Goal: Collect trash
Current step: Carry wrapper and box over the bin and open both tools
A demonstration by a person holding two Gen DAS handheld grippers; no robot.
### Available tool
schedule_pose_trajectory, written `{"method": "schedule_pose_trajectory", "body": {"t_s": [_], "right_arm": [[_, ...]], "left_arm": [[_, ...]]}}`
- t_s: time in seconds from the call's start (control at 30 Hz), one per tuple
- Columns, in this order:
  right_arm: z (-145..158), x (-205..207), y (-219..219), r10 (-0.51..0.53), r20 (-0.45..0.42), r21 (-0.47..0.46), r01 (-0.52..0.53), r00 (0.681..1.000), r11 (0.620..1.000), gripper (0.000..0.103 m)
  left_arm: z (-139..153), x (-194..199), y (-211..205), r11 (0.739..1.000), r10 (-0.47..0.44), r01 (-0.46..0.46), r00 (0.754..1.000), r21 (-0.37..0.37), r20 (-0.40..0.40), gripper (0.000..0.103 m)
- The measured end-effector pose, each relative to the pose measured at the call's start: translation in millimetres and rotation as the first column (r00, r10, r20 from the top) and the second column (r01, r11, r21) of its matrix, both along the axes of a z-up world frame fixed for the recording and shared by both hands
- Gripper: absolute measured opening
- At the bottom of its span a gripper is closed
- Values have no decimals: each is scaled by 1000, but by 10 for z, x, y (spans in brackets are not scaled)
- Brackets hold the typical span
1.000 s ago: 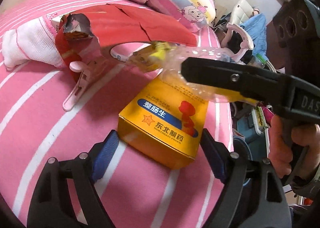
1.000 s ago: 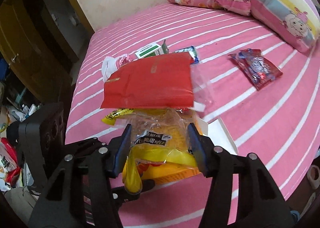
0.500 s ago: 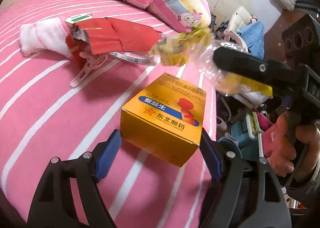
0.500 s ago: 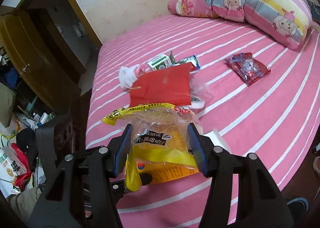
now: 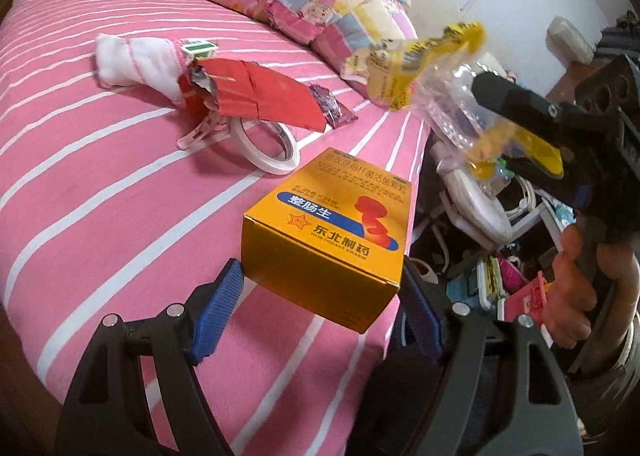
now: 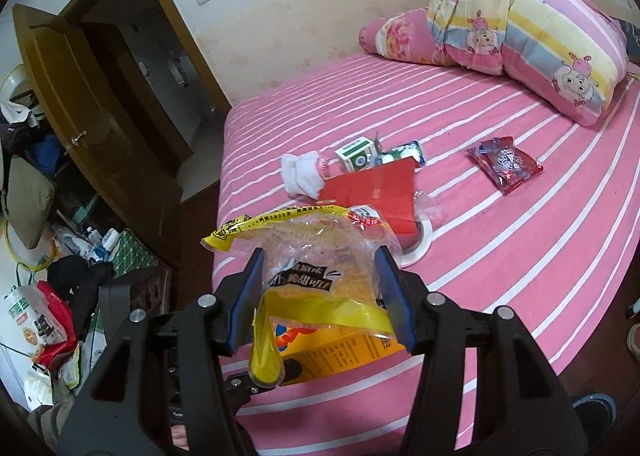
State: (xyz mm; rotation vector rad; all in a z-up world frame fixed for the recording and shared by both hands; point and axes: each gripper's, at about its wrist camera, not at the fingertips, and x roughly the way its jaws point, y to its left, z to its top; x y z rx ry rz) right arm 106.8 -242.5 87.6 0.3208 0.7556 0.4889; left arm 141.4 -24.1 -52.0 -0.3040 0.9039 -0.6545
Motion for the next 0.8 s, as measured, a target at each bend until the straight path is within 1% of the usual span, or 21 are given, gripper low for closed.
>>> {"method": "schedule_pose_trajectory", "body": {"t_s": [0.2,0.3,0.4,0.5,0.63,0.8], "right_arm": [[106,-263,-18,4,19,20,-4,1000,1000,56],[173,-423,-82,0,32,31,-1,999,1000,56],[249,-584,-202,-15,47,47,13,999,999,56],[334,-785,-390,-41,66,61,37,997,997,56],[395,-1027,-650,-81,85,70,75,993,995,56],[419,-1360,-1053,-150,95,87,142,984,986,56]], "left_arm": [[158,-250,90,998,48,-47,999,-37,23,74],[230,-368,64,997,66,-64,997,-47,31,74],[302,-500,-9,997,65,-63,997,-47,40,74],[385,-618,-76,997,63,-60,997,-51,51,74],[520,-761,-185,994,58,-52,997,-92,60,74],[688,-908,-431,992,22,-13,997,-124,75,74]]}}
